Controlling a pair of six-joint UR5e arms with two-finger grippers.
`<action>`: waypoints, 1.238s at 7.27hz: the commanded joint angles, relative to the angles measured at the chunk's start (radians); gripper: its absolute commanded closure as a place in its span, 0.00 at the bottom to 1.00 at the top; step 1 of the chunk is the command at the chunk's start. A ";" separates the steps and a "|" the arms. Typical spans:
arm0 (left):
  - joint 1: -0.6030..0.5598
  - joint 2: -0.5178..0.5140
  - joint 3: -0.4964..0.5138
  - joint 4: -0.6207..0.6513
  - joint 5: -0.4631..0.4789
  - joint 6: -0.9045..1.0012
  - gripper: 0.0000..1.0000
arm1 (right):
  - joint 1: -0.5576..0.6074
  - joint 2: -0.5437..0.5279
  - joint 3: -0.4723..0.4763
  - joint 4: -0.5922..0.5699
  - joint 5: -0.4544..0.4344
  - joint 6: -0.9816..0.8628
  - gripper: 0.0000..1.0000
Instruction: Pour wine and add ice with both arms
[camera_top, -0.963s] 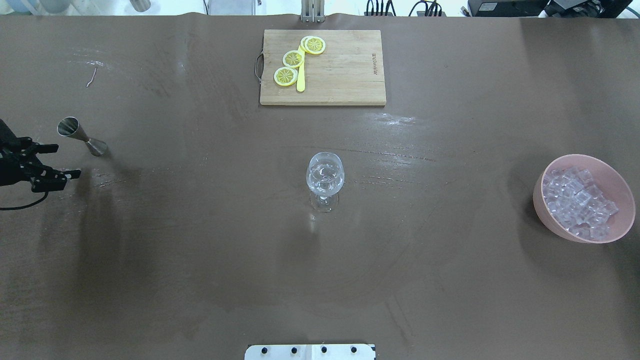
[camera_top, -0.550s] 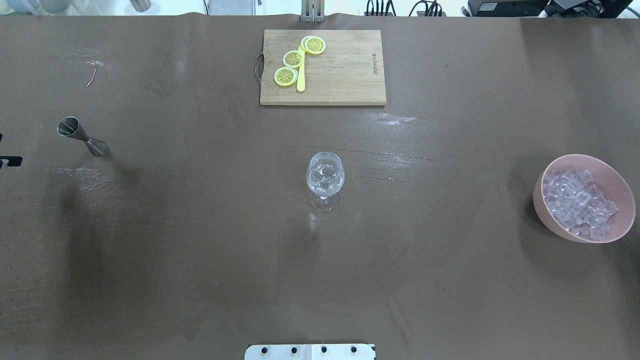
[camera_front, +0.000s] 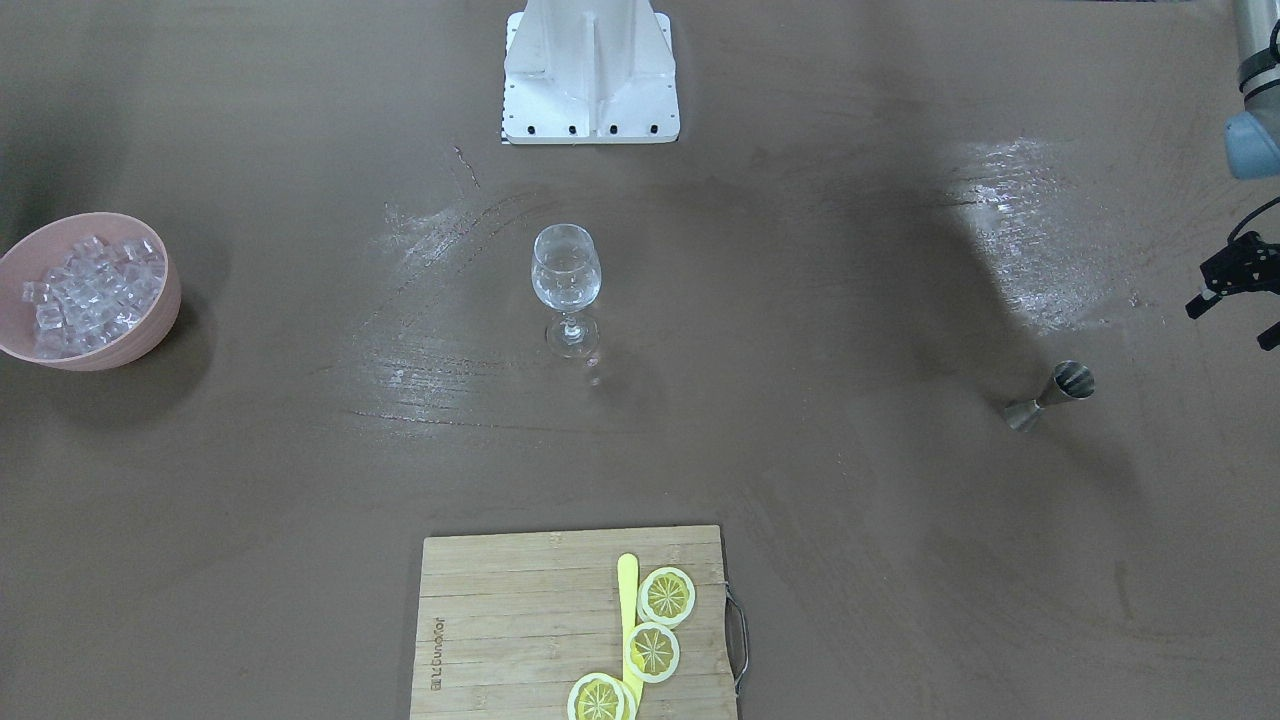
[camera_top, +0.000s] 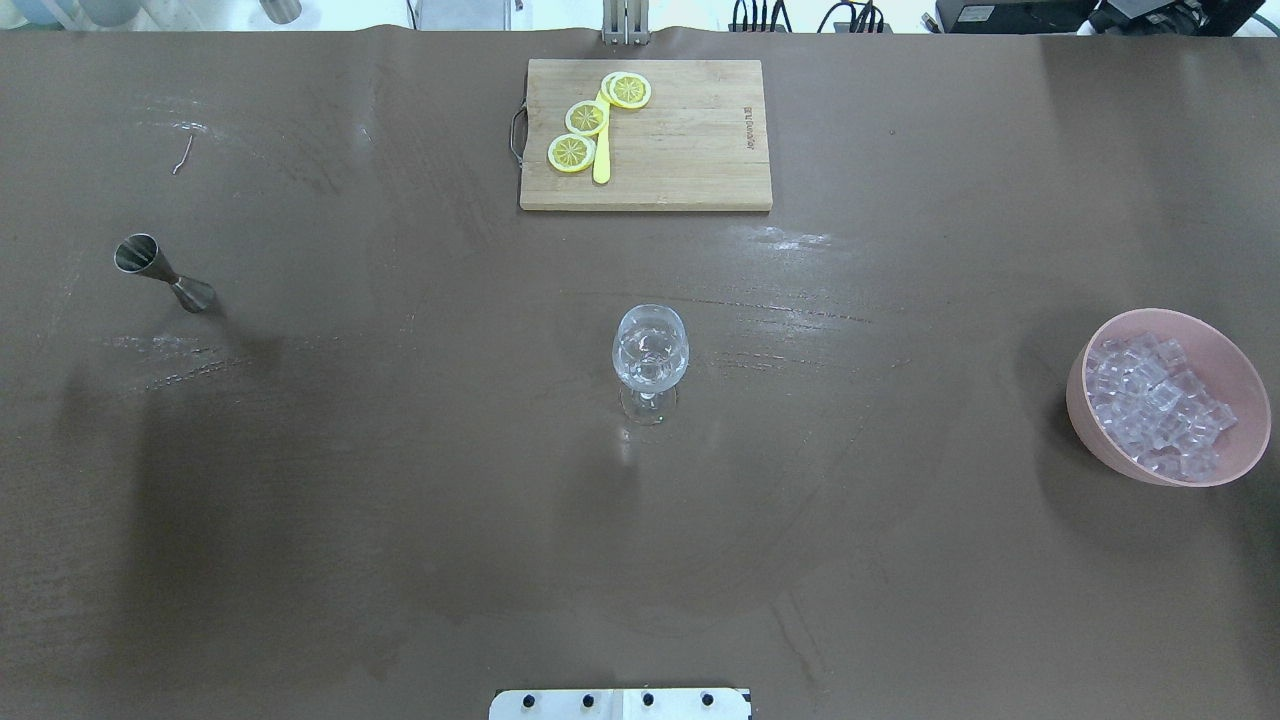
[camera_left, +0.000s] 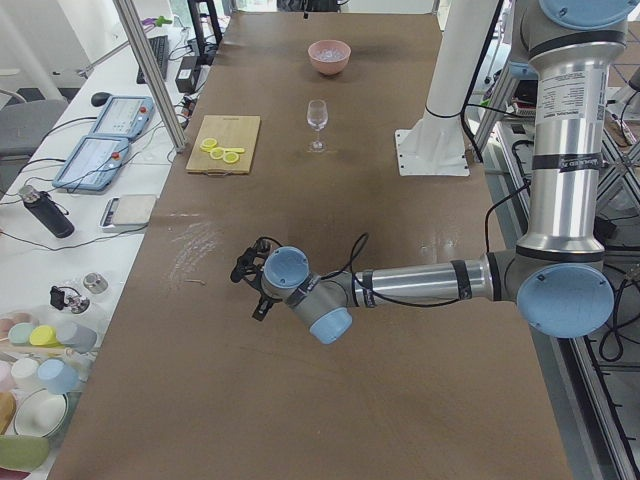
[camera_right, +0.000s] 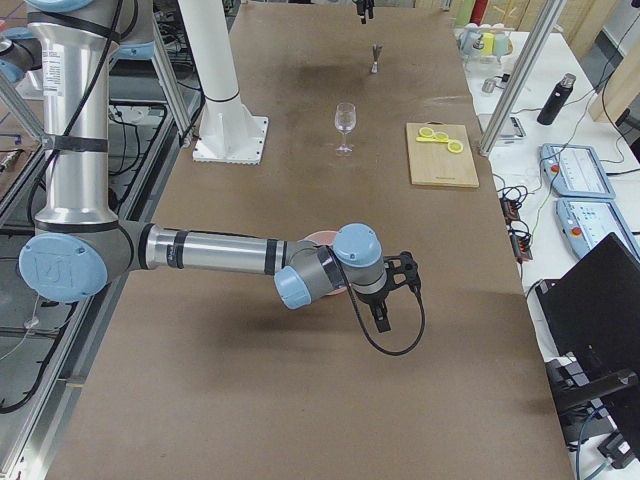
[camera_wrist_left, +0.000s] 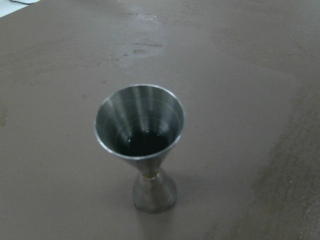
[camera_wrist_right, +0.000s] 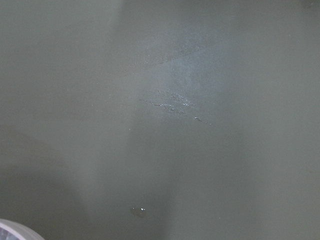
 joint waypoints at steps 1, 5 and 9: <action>-0.041 -0.033 -0.017 0.336 0.224 0.258 0.02 | 0.000 0.000 -0.001 -0.003 0.000 -0.001 0.00; -0.140 -0.106 -0.055 0.778 0.247 0.493 0.02 | 0.000 -0.009 0.026 0.003 0.012 0.133 0.00; -0.138 -0.119 -0.070 0.776 0.247 0.481 0.02 | -0.148 -0.200 0.345 -0.003 -0.003 0.423 0.00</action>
